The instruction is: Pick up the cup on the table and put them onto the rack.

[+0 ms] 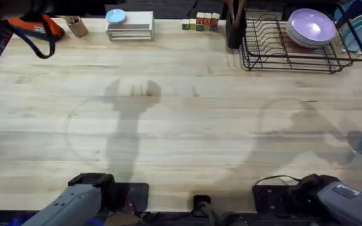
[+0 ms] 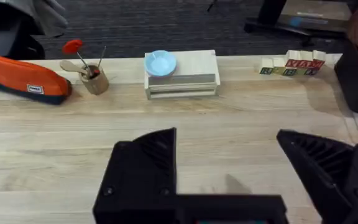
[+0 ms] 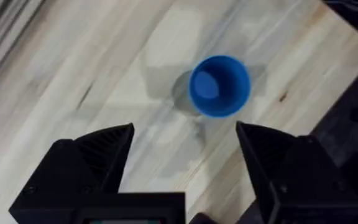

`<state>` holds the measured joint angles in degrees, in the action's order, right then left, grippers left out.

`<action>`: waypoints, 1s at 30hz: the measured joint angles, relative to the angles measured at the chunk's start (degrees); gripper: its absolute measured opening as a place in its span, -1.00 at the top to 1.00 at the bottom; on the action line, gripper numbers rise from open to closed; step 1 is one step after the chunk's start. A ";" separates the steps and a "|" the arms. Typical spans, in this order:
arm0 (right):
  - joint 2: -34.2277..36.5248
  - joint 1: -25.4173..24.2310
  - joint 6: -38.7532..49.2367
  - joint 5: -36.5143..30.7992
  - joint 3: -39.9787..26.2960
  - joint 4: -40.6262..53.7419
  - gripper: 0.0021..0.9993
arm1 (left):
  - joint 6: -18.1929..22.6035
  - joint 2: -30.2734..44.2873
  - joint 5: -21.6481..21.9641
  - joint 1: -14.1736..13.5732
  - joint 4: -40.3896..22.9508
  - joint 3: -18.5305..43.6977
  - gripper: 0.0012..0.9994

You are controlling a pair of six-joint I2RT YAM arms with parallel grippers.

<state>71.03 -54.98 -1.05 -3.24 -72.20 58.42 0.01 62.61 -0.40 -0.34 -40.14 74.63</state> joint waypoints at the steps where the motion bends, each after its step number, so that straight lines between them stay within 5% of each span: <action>1: 0.35 0.00 0.04 -0.77 0.00 -0.27 -0.99 | 0.00 0.00 0.00 0.00 0.00 0.00 -0.99; 18: 1.65 0.00 0.25 -4.72 -0.04 -5.72 -0.99 | 0.00 0.01 0.00 0.00 -0.47 0.00 -0.99; 30: 9.14 0.00 0.24 -4.70 -0.07 -5.60 -0.99 | 0.00 0.00 0.00 0.00 -0.83 0.00 -0.99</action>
<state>80.18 -54.98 -0.82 -7.94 -72.27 52.82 0.01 62.61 -0.40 -0.34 -40.97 74.63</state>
